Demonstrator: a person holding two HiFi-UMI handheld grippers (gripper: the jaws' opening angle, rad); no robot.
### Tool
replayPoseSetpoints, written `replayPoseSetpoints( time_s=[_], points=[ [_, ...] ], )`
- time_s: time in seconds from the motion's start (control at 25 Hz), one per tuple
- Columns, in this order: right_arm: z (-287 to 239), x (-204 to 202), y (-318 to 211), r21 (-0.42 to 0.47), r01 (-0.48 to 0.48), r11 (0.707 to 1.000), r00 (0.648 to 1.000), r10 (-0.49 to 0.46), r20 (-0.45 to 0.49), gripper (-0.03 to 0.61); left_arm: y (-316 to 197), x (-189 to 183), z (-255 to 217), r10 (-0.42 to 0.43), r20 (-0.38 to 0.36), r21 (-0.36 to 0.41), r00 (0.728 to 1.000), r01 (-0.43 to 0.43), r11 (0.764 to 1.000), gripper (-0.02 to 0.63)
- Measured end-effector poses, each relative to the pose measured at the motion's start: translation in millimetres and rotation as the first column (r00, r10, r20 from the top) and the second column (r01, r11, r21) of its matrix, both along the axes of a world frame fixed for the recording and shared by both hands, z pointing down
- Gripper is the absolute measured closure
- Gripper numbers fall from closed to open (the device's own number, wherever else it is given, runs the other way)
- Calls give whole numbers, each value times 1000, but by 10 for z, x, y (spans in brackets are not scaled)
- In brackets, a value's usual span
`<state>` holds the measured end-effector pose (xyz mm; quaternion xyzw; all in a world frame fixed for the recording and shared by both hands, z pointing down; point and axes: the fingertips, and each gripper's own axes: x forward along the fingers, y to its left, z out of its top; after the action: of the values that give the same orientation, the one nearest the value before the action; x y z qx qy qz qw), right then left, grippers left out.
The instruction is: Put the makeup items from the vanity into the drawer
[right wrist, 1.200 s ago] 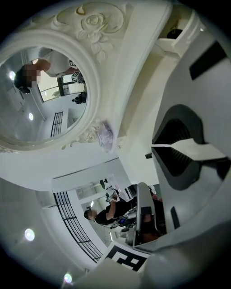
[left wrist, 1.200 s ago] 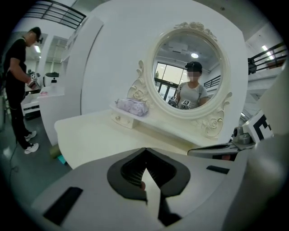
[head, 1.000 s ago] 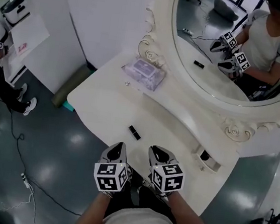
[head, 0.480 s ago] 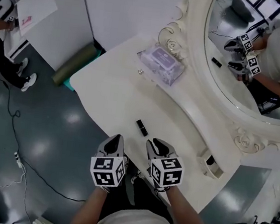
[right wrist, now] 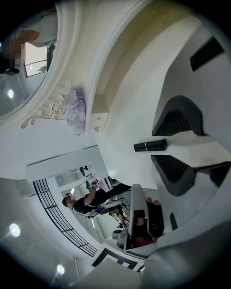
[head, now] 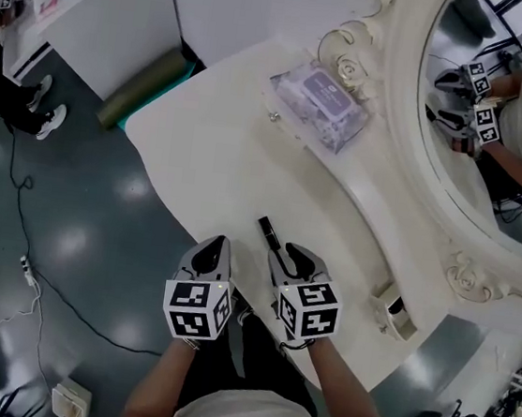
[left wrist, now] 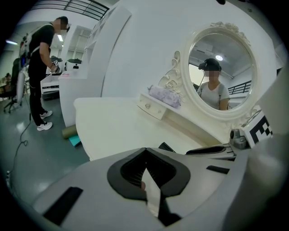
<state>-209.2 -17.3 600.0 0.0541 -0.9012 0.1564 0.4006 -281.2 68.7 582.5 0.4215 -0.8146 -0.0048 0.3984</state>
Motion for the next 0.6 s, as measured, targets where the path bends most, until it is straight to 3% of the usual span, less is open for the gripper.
replayPoseSetpoints(
  time_s=[0.6],
  points=[
    [210,-117,28,1,78,997,995,-78,-58,435,-93,-119,107,-10,-19,3,1000,10,1000,607]
  ],
)
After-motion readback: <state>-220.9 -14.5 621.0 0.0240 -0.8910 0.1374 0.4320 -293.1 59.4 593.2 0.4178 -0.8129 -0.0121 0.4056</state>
